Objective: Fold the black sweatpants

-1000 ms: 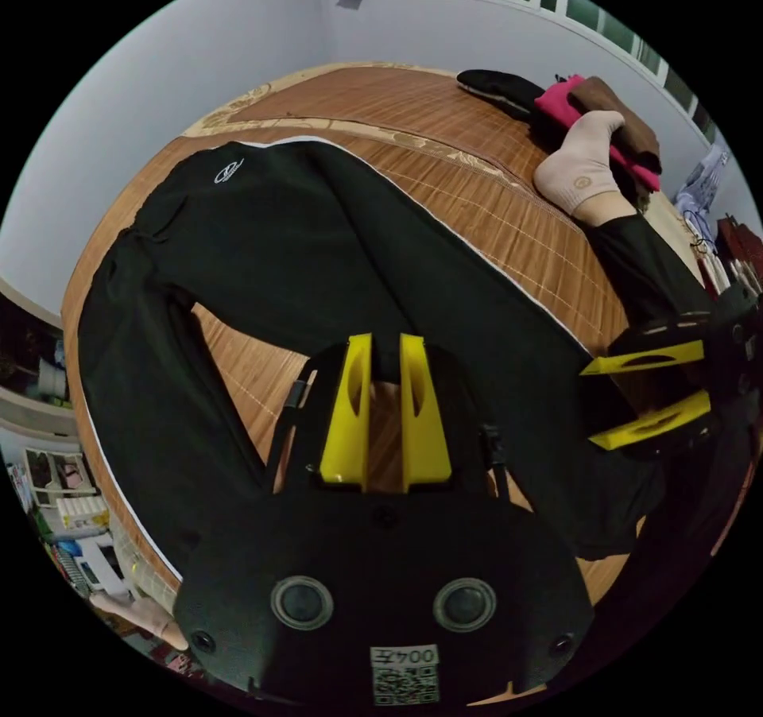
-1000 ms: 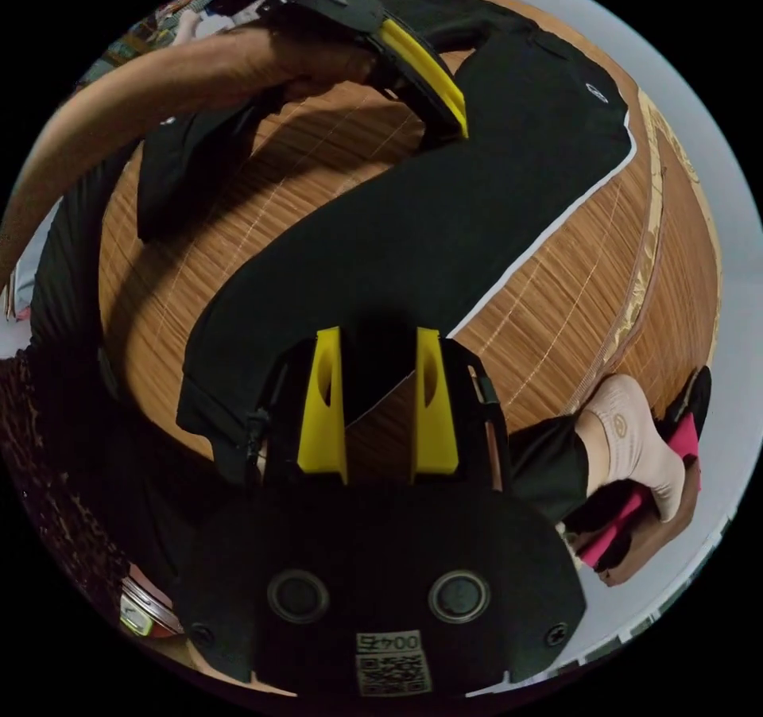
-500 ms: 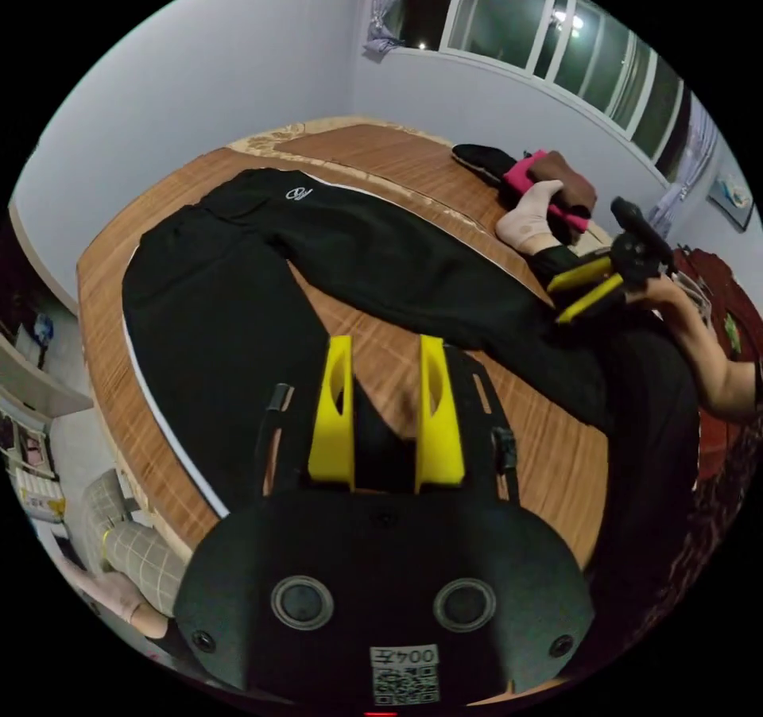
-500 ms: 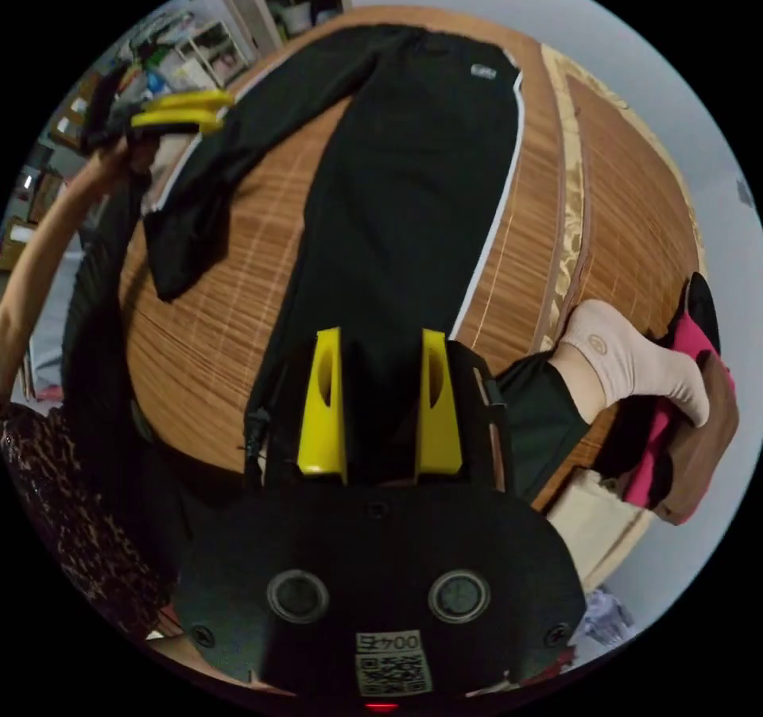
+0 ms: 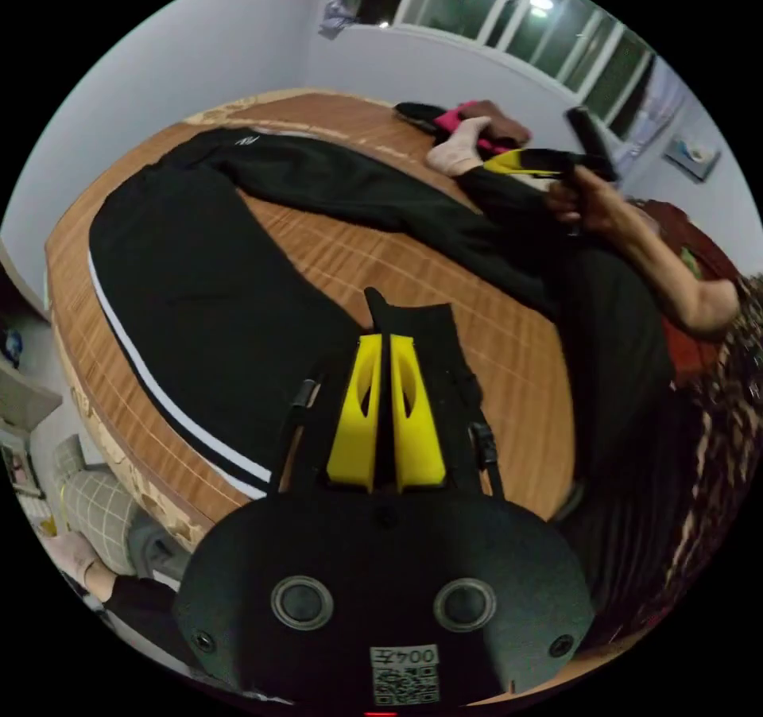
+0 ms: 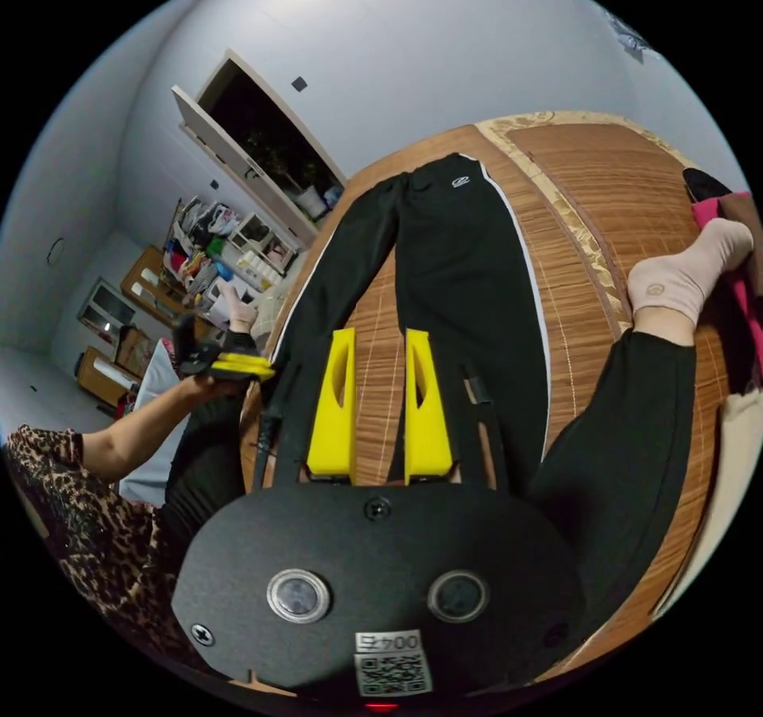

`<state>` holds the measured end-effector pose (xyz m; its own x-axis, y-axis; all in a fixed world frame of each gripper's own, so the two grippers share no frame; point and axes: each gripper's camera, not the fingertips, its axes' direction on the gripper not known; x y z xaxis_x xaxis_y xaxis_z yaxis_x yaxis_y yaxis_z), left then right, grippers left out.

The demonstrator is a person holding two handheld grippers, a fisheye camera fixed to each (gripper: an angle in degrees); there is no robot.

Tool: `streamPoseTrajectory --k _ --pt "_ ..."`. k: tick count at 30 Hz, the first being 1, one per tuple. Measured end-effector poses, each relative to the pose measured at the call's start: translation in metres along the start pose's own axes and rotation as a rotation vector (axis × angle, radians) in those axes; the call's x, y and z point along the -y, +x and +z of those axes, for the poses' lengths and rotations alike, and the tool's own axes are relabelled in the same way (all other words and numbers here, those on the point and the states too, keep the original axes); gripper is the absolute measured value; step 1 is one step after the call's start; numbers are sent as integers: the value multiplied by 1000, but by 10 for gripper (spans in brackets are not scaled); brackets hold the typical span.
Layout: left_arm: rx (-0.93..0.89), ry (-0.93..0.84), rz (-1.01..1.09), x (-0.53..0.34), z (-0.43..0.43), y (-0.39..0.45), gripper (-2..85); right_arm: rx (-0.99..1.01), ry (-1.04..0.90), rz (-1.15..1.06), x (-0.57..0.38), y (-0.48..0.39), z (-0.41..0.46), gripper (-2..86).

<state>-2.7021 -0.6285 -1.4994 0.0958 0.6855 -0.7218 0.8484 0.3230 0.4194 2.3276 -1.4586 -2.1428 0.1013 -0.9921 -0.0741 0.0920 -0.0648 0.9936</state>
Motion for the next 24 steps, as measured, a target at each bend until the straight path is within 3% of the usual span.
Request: streamPoseTrajectory --k 3,7,12,15,19,24 --pt "-79 -69 84 -56 -51 50 32 49 67 5 -17 -4 -14 144" --pt "33 -129 55 -127 -106 84 43 53 55 -9 -23 -7 -13 148" --pt "109 153 -72 -158 -172 94 93 -73 10 -94 -25 -26 4 149" --pt "219 179 -90 -141 -152 91 111 -220 -33 -152 -29 -40 22 148" --pt "202 174 -167 -119 -96 70 120 -323 -170 -160 -26 -43 55 145" --pt "243 6 -235 -116 -17 54 123 -395 -378 -63 -21 -28 103 137"
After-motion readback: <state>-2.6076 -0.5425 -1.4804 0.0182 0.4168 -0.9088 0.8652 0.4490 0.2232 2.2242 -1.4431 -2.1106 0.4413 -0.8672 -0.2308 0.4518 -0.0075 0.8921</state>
